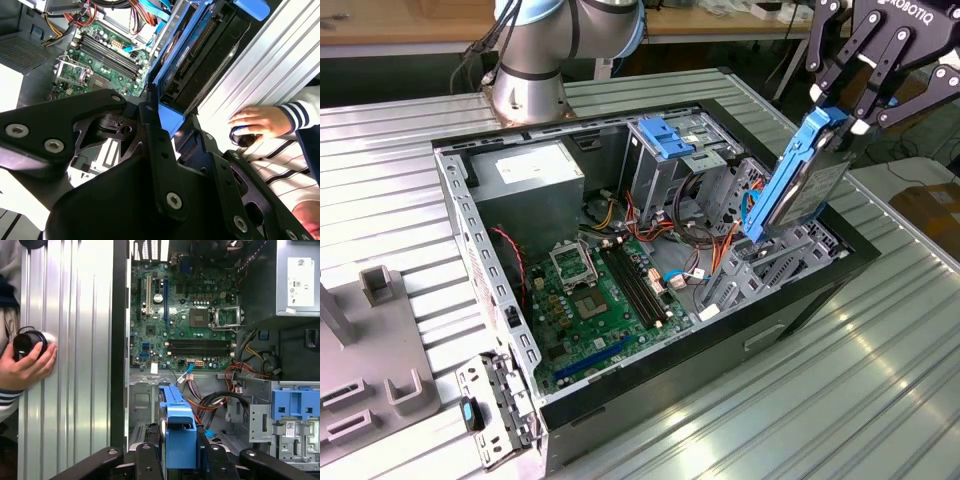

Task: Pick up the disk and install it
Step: 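Insert the disk into the insertion slot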

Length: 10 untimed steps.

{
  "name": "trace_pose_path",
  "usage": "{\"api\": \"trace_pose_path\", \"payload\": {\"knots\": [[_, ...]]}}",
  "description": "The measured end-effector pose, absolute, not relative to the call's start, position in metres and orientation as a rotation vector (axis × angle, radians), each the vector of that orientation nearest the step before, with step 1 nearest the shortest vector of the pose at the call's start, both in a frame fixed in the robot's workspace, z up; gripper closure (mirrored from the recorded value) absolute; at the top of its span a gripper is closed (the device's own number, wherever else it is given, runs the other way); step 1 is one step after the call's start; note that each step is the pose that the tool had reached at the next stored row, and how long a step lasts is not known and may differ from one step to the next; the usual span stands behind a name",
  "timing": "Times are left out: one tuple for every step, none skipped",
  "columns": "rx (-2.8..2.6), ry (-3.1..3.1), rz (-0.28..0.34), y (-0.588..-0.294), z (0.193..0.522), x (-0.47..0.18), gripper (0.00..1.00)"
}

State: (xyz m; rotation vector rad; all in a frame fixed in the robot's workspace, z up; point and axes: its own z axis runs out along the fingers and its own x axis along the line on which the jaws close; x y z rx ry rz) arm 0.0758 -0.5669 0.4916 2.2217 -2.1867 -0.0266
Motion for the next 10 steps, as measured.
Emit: {"api": "trace_pose_path", "payload": {"knots": [[2.219, -2.19, -0.028, -0.567, 0.488, 0.076, 0.64], [2.219, -2.191, -0.028, -0.567, 0.485, 0.076, 0.64], [2.218, -2.192, -0.029, -0.567, 0.483, 0.076, 0.64], [2.217, -2.193, -0.029, -0.567, 0.482, 0.076, 0.64], [2.216, -2.194, -0.029, -0.567, 0.479, 0.078, 0.64], [2.216, -2.194, -0.028, -0.567, 0.478, 0.079, 0.64], [2.215, -2.195, -0.029, -0.567, 0.477, 0.079, 0.64], [2.214, -2.196, -0.029, -0.567, 0.474, 0.079, 0.64], [2.214, -2.196, -0.029, -0.567, 0.474, 0.079, 0.64], [2.214, -2.196, -0.028, -0.567, 0.474, 0.079, 0.64]]}}
